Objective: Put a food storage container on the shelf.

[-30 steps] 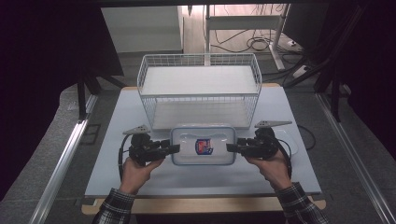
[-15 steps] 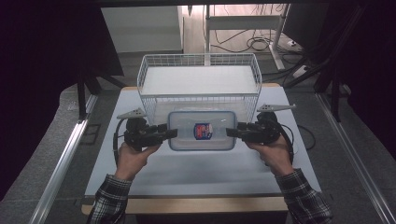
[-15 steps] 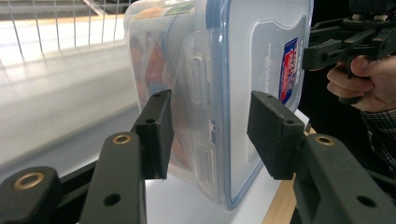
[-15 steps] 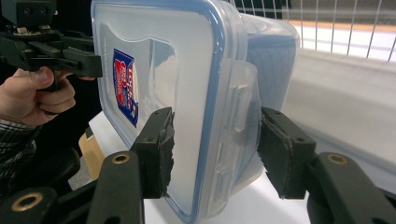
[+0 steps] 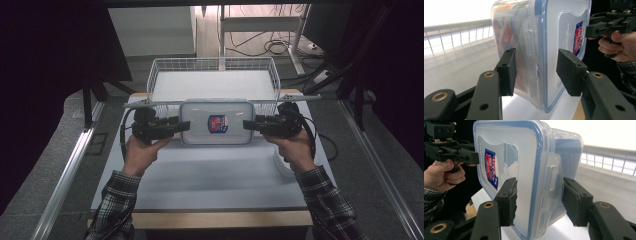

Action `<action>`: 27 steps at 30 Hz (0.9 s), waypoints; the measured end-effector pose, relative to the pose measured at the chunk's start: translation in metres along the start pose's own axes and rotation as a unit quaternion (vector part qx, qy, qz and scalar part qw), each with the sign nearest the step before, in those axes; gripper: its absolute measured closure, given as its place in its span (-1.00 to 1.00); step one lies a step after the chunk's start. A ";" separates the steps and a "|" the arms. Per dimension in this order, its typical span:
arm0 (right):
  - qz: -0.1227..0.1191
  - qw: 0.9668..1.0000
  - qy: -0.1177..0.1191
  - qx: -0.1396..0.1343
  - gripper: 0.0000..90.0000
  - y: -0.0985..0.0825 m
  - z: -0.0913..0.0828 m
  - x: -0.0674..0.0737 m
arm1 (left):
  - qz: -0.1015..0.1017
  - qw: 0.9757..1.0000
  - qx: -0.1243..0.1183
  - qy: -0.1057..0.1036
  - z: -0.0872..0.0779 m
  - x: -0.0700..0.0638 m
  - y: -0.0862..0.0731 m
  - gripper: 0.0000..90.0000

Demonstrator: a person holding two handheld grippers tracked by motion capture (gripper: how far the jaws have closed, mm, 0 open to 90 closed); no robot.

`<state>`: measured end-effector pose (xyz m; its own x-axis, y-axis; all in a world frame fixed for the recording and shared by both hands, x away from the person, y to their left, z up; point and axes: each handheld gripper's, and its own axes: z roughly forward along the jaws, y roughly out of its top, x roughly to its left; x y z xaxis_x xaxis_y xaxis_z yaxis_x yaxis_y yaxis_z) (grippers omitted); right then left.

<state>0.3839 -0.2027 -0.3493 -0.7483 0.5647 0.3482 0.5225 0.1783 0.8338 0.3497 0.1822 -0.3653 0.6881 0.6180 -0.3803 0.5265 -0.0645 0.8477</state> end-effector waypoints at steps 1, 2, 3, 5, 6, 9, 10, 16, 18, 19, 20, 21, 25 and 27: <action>-0.001 1.000 0.000 -0.001 0.06 0.003 0.000 -0.001 | 0.000 1.000 0.000 0.000 0.000 0.001 0.003 0.15; -0.002 1.000 -0.001 -0.002 0.06 0.006 0.000 -0.001 | 0.001 1.000 -0.001 0.000 0.000 0.002 0.006 0.15; -0.004 1.000 -0.001 -0.003 0.06 0.009 0.001 -0.002 | 0.002 1.000 -0.002 0.000 0.000 0.003 0.009 0.15; -0.004 1.000 -0.002 -0.005 0.06 0.015 0.001 -0.003 | 0.002 1.000 -0.003 -0.001 0.000 0.005 0.015 0.15; -0.005 1.000 -0.003 -0.007 0.06 0.019 0.001 -0.004 | 0.002 1.000 -0.005 -0.001 0.001 0.006 0.019 0.15; -0.006 1.000 -0.004 -0.011 0.06 0.031 0.002 -0.006 | 0.003 1.000 -0.009 0.000 0.000 0.009 0.030 0.15; -0.004 1.000 -0.003 -0.011 0.06 0.034 0.002 -0.007 | 0.003 1.000 -0.009 0.000 0.000 0.009 0.030 0.15; -0.004 1.000 -0.005 -0.016 0.06 0.048 0.006 -0.010 | -0.001 1.000 -0.013 -0.001 0.000 0.018 0.046 0.15; -0.003 1.000 -0.005 -0.016 0.06 0.056 0.009 -0.013 | -0.003 1.000 -0.015 -0.002 0.000 0.022 0.053 0.15; -0.003 1.000 -0.005 -0.016 0.06 0.056 0.009 -0.013 | -0.003 1.000 -0.015 -0.002 0.000 0.022 0.053 0.15; -0.003 1.000 -0.005 -0.017 0.06 0.058 0.009 -0.013 | -0.004 1.000 -0.016 -0.001 0.000 0.023 0.056 0.15; -0.003 1.000 -0.005 -0.018 0.06 0.061 0.010 -0.014 | -0.002 1.000 -0.016 -0.001 0.000 0.023 0.058 0.15; -0.002 1.000 -0.004 -0.023 0.05 0.070 0.012 -0.018 | -0.001 1.000 -0.019 0.003 0.000 0.026 0.069 0.15; -0.002 1.000 -0.005 -0.024 0.05 0.075 0.013 -0.020 | 0.001 1.000 -0.019 0.004 0.001 0.029 0.074 0.15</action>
<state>0.4432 -0.1901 -0.2991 -0.7460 0.5719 0.3413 0.4995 0.1415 0.8546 0.4088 0.1944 -0.3140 0.6855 0.6239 -0.3753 0.5050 -0.0362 0.8624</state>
